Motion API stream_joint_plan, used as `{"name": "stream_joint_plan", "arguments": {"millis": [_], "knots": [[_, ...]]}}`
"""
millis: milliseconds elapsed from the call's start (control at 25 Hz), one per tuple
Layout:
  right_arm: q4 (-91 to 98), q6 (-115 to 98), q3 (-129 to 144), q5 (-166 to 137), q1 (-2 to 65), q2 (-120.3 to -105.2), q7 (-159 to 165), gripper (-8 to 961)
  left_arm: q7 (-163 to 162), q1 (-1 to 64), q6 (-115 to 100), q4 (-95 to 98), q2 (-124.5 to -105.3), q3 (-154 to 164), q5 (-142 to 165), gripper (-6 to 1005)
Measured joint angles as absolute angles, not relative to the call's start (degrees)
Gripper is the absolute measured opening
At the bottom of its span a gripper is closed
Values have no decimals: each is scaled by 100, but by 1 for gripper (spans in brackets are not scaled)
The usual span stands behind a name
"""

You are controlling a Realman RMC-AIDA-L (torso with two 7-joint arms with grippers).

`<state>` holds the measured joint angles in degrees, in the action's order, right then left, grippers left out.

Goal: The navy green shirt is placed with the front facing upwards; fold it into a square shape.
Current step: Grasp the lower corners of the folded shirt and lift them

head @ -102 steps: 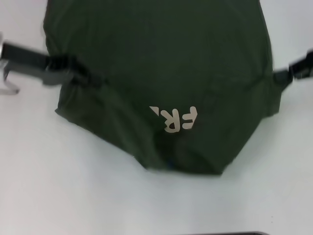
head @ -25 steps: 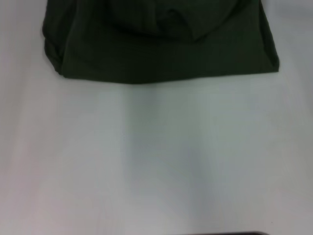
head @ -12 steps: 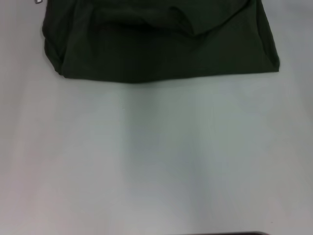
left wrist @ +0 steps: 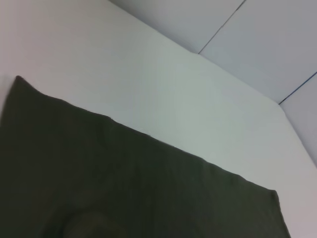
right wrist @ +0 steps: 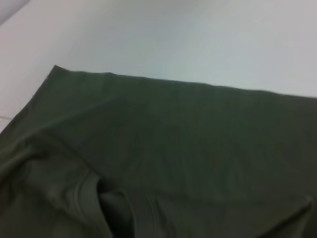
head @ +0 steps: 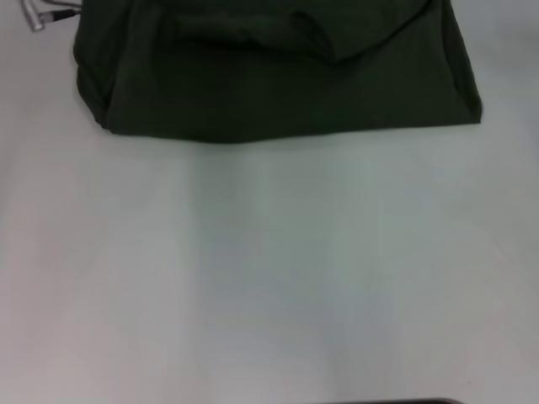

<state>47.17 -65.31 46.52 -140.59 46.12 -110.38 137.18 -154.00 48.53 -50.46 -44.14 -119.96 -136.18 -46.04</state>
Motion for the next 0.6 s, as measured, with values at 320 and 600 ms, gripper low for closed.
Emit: {"name": "stream_joint_plan", "arguments": {"millis": [320, 600], "knots": [[6158, -7199, 4344, -12509, 2782, -11566, 12636, 907, -15305, 3813, -5675, -5208, -12061, -13614, -5290, 724], [6079, -7779, 4017, -11787, 1992, -11703, 11750, 903, -14805, 3448, -5995, -5310, -12122, -13614, -5374, 724]]}}
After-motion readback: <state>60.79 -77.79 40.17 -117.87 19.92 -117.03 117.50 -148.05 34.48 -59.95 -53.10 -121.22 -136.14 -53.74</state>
